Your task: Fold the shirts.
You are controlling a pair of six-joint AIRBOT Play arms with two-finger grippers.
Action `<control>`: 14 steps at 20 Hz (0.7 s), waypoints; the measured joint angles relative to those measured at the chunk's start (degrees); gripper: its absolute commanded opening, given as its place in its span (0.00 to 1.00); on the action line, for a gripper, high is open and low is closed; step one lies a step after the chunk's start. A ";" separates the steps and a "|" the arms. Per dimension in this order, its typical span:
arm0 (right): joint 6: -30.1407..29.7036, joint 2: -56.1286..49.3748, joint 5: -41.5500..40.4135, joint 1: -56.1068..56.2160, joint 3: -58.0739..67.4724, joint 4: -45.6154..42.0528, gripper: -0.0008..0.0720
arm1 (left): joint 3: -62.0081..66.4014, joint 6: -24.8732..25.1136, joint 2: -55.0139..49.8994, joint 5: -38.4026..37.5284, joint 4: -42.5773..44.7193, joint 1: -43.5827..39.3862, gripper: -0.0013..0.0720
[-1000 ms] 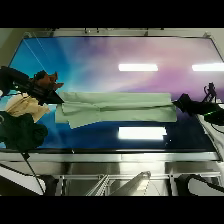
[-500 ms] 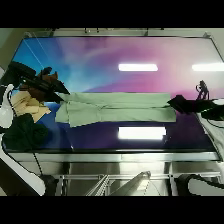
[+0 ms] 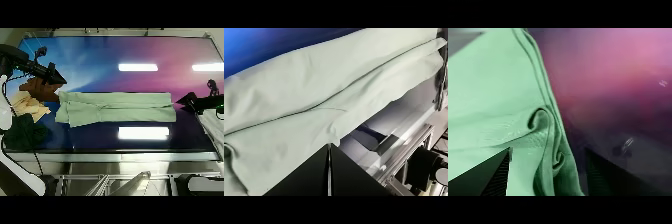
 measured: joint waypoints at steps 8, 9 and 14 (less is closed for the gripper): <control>-3.39 -10.95 3.56 4.00 0.81 10.78 0.32 | 0.04 0.20 0.28 -1.11 -0.24 -7.32 0.05; -4.13 -11.80 3.13 4.52 0.81 11.72 0.04 | 0.04 0.20 0.04 -1.70 -0.28 -8.90 0.05; -6.80 -12.41 2.49 4.94 1.49 14.99 0.04 | 0.04 0.11 -3.28 -6.84 -0.31 -20.13 0.05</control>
